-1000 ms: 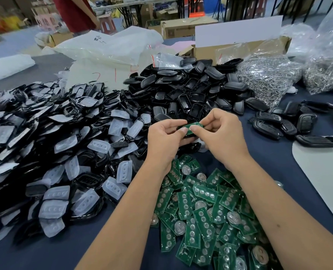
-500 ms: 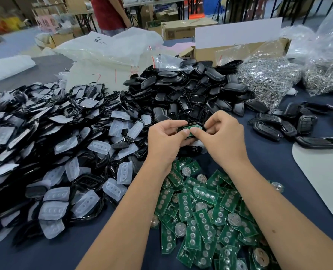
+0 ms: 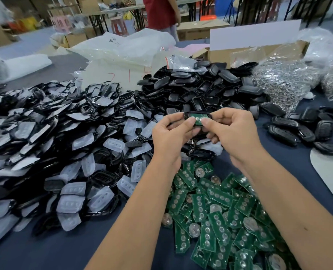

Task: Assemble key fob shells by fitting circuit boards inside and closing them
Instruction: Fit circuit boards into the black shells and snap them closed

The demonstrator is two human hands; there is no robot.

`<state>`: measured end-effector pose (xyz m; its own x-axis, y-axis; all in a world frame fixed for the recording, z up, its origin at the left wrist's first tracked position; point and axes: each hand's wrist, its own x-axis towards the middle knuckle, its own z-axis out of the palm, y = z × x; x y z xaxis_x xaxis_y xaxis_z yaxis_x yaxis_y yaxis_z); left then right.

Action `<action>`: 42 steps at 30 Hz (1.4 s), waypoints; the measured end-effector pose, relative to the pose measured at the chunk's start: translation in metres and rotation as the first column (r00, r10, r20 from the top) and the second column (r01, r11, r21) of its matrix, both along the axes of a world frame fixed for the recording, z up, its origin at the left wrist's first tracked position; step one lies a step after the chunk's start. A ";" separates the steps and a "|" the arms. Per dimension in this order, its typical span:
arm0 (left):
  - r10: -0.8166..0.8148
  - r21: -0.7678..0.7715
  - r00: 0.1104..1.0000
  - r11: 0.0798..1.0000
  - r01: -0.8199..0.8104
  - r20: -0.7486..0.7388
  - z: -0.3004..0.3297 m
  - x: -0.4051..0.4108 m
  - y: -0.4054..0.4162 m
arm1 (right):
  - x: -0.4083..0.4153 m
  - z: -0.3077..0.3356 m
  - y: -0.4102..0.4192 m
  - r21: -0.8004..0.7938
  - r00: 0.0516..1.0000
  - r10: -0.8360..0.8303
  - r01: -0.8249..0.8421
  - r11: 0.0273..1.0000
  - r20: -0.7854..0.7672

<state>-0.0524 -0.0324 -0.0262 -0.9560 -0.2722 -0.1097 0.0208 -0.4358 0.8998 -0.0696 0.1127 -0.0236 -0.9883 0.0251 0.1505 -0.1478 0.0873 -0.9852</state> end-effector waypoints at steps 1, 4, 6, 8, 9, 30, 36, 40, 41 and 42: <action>0.004 0.082 1.000 0.997 -0.004 -0.004 0.003 0.000 0.001 | -0.002 0.005 -0.005 -0.059 1.000 0.003 -0.002 0.998 0.005; 0.090 0.182 0.995 0.980 -0.080 -0.045 0.012 -0.003 -0.007 | -0.011 0.017 -0.031 -0.121 0.999 0.051 -0.051 0.991 -0.009; 0.232 0.090 0.969 0.970 -0.224 -0.082 0.018 -0.005 -0.022 | -0.016 0.023 -0.053 -0.069 0.990 0.132 -0.135 0.988 -0.038; 0.435 -0.057 0.892 0.894 -0.444 -0.124 0.022 -0.006 -0.040 | -0.024 0.028 -0.075 0.050 0.984 0.163 -0.160 0.986 -0.069; 0.543 -0.130 0.829 0.819 -0.558 -0.137 0.022 -0.006 -0.049 | -0.029 0.031 -0.087 0.125 0.983 0.159 -0.146 0.981 -0.096; 0.916 -0.083 0.394 0.388 -0.918 -0.075 0.013 -0.007 -0.092 | -0.096 0.049 -0.259 0.946 0.747 0.602 0.115 0.302 -0.283; 0.922 -0.123 0.365 0.351 -0.928 -0.125 0.015 -0.004 -0.089 | -0.088 0.060 -0.225 0.887 0.794 0.497 0.111 0.448 -0.351; 0.815 -0.326 0.520 0.434 -0.840 -0.257 0.016 -0.003 -0.072 | -0.081 0.064 -0.147 0.479 0.949 0.165 -0.018 0.878 -0.267; 0.727 -0.381 0.632 0.522 -0.763 -0.270 0.014 -0.003 -0.062 | -0.077 0.061 -0.123 0.293 0.977 0.085 -0.024 0.956 -0.197; 0.602 -0.446 0.754 0.617 -0.648 -0.263 0.012 -0.004 -0.052 | -0.072 0.058 -0.101 0.123 0.992 0.018 -0.002 0.992 -0.124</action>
